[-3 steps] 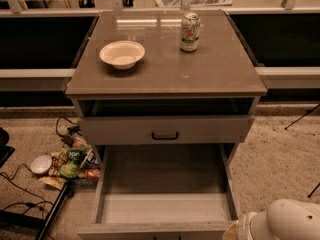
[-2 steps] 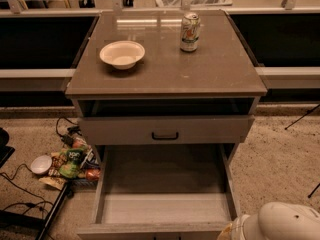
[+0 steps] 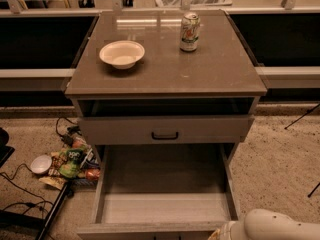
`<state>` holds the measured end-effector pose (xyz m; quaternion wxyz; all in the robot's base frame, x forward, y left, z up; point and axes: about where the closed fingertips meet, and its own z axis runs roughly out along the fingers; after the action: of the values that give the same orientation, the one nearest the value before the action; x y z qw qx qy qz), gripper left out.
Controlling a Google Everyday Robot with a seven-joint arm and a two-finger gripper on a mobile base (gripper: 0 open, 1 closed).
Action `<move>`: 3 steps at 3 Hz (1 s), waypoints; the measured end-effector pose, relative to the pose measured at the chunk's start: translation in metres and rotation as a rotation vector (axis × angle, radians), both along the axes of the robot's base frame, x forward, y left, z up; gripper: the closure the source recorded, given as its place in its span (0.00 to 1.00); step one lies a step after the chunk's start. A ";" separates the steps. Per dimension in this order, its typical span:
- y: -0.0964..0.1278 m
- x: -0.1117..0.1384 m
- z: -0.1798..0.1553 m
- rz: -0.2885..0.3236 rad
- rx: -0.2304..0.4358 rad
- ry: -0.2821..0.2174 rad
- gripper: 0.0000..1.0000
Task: Close middle drawer
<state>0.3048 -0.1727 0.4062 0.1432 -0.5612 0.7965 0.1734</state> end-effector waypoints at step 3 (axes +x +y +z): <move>0.021 0.047 -0.037 0.034 0.052 -0.021 1.00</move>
Offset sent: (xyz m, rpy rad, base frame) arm 0.0673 0.0265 -0.0732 0.1017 -0.0272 0.0335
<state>0.3522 -0.1514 0.3697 0.1629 -0.5726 0.7805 0.1908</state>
